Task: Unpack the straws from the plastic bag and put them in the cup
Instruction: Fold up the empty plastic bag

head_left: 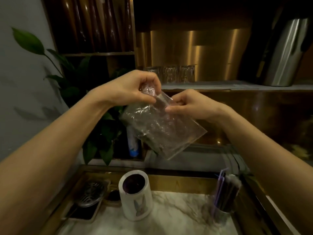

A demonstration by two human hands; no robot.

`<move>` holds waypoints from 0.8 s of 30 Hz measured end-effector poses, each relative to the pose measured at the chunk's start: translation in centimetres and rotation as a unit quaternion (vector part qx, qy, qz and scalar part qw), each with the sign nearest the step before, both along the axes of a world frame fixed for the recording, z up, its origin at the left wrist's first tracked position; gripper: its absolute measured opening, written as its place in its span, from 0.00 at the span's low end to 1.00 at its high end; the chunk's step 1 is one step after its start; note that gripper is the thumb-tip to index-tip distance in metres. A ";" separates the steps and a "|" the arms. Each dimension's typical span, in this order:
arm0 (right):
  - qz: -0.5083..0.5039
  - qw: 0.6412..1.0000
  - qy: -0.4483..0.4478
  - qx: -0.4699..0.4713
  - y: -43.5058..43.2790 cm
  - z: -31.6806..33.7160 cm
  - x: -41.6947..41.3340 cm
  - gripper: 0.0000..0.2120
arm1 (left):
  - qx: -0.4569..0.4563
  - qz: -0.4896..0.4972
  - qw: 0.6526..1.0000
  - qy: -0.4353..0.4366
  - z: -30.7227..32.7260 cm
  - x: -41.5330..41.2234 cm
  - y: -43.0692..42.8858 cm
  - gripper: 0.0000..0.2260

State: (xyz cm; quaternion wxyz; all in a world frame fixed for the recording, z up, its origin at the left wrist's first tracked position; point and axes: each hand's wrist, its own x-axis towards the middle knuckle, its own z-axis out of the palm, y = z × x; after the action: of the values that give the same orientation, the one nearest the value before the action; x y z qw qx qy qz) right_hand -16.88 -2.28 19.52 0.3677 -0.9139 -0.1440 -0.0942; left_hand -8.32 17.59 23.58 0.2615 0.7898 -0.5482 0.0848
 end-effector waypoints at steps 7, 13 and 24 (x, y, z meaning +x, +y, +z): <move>-0.063 0.979 -0.141 0.133 0.5 -2.6 0.6 0.05 | -0.246 0.235 0.933 -0.116 -5.4 0.4 -0.3 0.49; -0.009 0.938 -0.144 0.315 0.4 -4.5 -0.2 0.05 | -0.374 0.038 0.830 0.412 -11.5 -0.9 -0.4 0.51; 0.026 0.966 -0.075 0.247 -2.9 -6.1 -1.9 0.10 | -0.259 -0.132 0.856 0.427 -11.2 0.1 -0.2 0.13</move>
State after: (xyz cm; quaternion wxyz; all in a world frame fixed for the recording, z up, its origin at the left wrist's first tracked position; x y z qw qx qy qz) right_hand -18.80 -5.22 13.45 0.5723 -0.7812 -0.1671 -0.1851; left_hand -8.20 17.39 12.40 0.6735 0.5727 -0.4401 -0.1573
